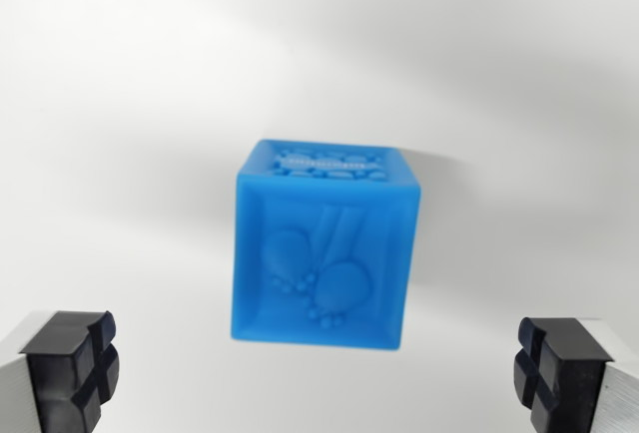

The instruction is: Stack cube

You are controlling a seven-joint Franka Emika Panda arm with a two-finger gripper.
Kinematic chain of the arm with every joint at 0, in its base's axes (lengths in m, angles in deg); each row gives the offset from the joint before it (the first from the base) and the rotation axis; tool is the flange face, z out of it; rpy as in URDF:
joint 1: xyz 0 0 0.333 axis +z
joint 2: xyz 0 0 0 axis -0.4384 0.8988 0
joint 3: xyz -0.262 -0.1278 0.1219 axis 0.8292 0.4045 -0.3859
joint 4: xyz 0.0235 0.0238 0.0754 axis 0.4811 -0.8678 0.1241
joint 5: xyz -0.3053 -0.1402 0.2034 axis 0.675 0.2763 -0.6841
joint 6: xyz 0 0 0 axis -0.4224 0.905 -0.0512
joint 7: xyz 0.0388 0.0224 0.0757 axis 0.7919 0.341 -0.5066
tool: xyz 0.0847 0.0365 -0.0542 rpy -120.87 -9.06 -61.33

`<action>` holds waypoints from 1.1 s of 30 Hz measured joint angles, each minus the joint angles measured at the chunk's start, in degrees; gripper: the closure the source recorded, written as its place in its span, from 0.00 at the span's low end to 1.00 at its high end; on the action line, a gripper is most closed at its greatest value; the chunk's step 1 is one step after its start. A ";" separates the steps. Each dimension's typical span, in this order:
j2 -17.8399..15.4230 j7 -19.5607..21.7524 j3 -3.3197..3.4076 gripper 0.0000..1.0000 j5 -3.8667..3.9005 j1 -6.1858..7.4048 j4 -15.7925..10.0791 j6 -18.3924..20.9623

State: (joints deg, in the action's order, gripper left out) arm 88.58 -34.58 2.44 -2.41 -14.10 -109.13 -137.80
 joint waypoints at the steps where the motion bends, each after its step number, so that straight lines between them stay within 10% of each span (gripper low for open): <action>1: 0.53 0.06 0.08 0.00 0.10 0.08 0.04 -0.51; 31: 11.31 0.68 2.25 0.00 0.83 2.04 2.47 -9.02; 32: 11.36 0.68 2.27 1.00 0.83 2.06 2.49 -9.05; 33: 11.39 0.68 2.30 1.00 0.83 2.08 2.50 -9.07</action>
State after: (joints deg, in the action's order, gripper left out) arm 99.96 -33.89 4.74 -1.57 -12.02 -106.64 -146.87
